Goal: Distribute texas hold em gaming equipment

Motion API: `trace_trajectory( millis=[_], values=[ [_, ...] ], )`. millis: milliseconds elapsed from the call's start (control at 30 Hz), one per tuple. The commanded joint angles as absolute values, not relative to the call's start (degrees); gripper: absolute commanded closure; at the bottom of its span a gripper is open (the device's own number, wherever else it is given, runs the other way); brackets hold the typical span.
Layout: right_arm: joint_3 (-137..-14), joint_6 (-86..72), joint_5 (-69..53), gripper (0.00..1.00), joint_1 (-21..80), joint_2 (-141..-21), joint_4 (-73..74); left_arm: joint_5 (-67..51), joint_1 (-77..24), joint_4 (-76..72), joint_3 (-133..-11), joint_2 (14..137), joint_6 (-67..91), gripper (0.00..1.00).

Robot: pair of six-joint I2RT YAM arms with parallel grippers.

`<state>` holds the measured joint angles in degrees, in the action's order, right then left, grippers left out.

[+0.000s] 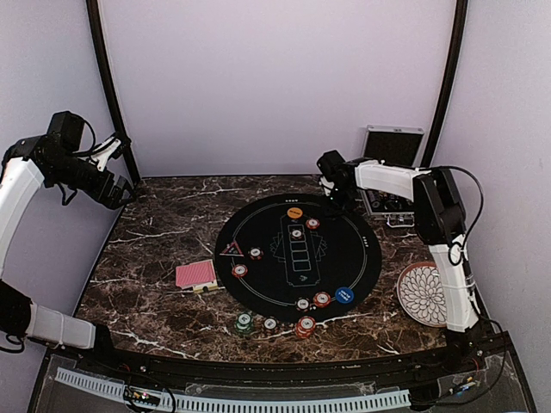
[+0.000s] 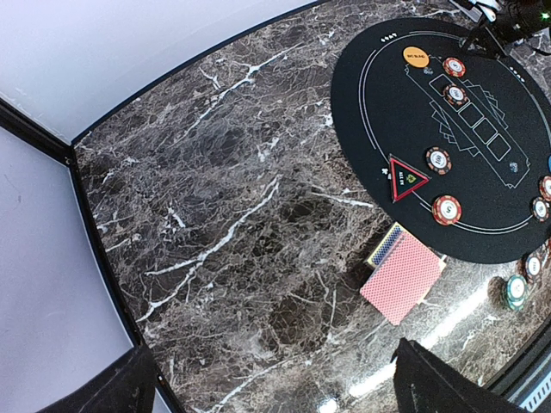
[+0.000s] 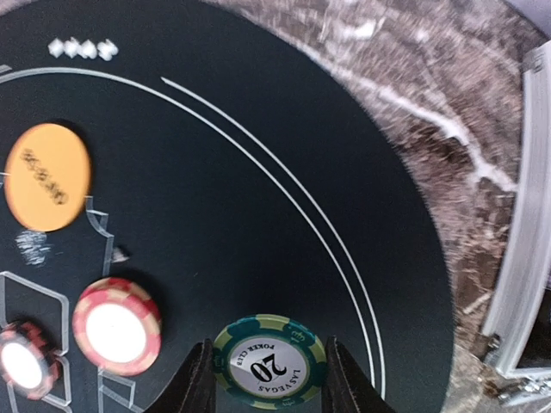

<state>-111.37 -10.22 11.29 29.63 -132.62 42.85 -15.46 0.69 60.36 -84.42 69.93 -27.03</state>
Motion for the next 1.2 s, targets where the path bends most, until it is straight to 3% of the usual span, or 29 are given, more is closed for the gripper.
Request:
trace_trajectory(
  millis=[0, 267, 633, 933, 1167],
  values=[
    [-115.25, -10.70, 10.27, 0.84, 29.20, -135.00, 42.82, -16.05, 0.44, 61.90, -84.98, 69.15, -27.40, 0.01],
    [-119.45, -10.64, 7.48, 0.51, 28.67, -137.70, 43.91, -15.63, 0.44, 61.71, -84.29, 68.82, -27.45, 0.01],
    [-116.91, -10.07, 7.12, 0.42, 31.31, -127.74, 44.02, -15.60, 0.44, 61.74, -84.35, 68.80, -27.17, 0.01],
    [-97.96, -8.64, 5.32, 0.25, 50.63, -111.82, 36.93, -15.79, 0.44, 62.07, -84.35, 68.36, -27.48, 0.01],
    [-93.55, -6.28, 1.29, 0.11, 67.59, -110.61, 37.82, -16.59, 0.37, 62.01, -84.51, 68.63, -27.29, 0.01]
  ],
)
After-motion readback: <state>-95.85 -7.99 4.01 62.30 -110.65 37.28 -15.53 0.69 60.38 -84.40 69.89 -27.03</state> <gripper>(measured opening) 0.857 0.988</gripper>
